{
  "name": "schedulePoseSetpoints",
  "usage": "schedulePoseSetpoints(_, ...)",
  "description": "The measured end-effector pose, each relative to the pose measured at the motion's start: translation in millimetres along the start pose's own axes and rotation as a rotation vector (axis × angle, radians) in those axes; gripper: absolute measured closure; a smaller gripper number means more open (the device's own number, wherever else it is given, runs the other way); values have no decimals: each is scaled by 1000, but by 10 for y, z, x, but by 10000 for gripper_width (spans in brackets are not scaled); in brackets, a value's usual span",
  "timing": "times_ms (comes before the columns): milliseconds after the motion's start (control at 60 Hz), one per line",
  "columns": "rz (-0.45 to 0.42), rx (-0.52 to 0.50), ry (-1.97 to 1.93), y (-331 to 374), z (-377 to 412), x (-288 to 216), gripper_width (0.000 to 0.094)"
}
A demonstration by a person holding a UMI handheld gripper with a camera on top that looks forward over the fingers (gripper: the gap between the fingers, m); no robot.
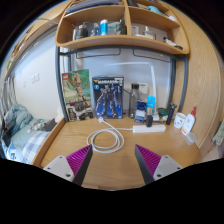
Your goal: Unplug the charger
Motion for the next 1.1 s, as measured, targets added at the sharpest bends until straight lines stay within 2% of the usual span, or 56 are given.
schedulePoseSetpoints(200, 91, 57, -11, -272, -501, 533, 82)
schedulePoseSetpoints(350, 111, 128, -18, -662, -1101, 772, 87)
schedulePoseSetpoints(550, 90, 151, 17, -1479, -1712, 680, 96)
schedulePoseSetpoints(817, 32, 89, 28, -2691, -2047, 340, 118)
schedulePoseSetpoints(967, -7, 69, 24, -3152, -2160, 207, 290)
schedulePoseSetpoints(983, -4, 66, 22, -3189, -2170, 213, 283)
schedulePoseSetpoints(1000, -2, 64, 20, -3222, -2178, 213, 364)
schedulePoseSetpoints(1050, -31, 63, 18, -3313, -2206, 145, 487)
schedulePoseSetpoints(1100, -55, 63, 26, -3363, -2243, 99, 654)
Point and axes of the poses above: the point between the fingertips, and its own axes, seen from behind it with the camera up: z to the left, x down, y backward, against the way the camera looks, the point moved 1 cm from there along y, backward, against the way the camera looks, and after that the axes turned 8 degrees about -z, right-handed, at the moved point
